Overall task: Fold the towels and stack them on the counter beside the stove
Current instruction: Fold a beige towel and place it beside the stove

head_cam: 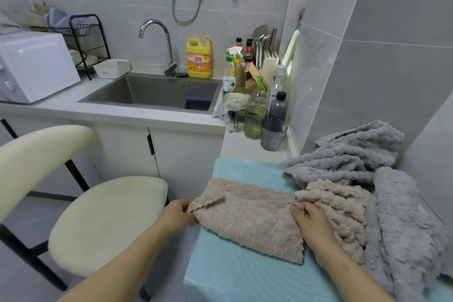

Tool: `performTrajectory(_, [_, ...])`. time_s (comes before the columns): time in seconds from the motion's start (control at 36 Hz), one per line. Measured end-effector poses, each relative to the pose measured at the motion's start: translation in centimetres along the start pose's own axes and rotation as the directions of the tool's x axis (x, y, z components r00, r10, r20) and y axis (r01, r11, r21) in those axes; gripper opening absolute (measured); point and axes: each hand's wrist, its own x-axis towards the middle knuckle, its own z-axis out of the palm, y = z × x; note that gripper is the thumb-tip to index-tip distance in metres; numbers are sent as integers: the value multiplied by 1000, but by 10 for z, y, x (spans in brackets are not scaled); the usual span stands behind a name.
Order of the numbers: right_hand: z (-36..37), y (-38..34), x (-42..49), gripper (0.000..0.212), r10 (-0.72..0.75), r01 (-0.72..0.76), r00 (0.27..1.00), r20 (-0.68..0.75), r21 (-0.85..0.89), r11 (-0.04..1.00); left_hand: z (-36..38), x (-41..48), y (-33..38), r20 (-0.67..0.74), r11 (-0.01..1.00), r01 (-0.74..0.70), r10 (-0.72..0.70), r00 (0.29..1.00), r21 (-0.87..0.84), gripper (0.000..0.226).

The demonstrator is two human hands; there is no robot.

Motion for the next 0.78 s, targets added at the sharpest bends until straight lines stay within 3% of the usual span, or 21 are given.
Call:
performTrajectory(0.06, [3, 0, 2, 10, 68, -68, 998, 11, 8, 998, 2, 5, 1, -53, 999, 6, -8, 999, -34, 10])
performTrajectory(0.17, [12, 8, 6, 56, 231, -231, 966, 117, -20, 973, 4, 13, 4, -243, 999, -5, -7, 970, -47, 13])
performTrajectory(0.31, [18, 5, 2, 26, 176, -152, 961, 213, -124, 981, 3, 12, 15, -371, 968, -38, -58, 927, -247, 23])
performTrajectory(0.42, [26, 2, 9, 24, 105, -98, 985, 137, -57, 994, -3, 14, 15, -451, 956, -32, -108, 886, -293, 23])
performTrajectory(0.67, [38, 5, 34, 38, 91, -91, 996, -6, -171, 981, -7, 13, 7, -448, 986, 37, -107, 888, -161, 16])
performTrajectory(0.78, [39, 13, 38, 34, 87, -94, 996, -36, -262, 961, -6, 16, -1, -446, 967, 103, -201, 872, -234, 39])
